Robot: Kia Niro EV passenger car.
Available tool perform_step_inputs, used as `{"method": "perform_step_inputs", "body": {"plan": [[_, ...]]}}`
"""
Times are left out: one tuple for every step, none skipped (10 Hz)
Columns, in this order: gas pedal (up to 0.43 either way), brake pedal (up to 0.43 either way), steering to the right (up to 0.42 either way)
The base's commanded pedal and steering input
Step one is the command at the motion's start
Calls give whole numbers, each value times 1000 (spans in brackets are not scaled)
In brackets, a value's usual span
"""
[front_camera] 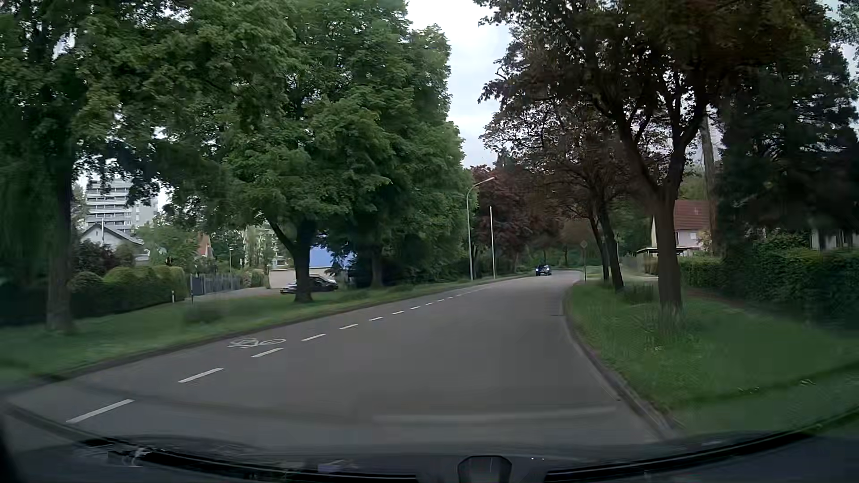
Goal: Follow the waypoints while adhering to traffic rules and regulations
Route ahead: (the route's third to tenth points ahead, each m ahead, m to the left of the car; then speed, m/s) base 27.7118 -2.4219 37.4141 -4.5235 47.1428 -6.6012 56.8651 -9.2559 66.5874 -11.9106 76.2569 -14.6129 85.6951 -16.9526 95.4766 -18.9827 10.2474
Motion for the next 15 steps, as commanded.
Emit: {"method": "perform_step_inputs", "body": {"plan": [[87,0,58],[87,0,59],[87,0,59],[87,0,59],[87,0,58],[87,0,58],[87,0,57],[87,0,56],[87,0,54],[87,0,53],[87,0,52],[87,0,51],[87,0,50],[87,0,48],[87,0,45]]}}
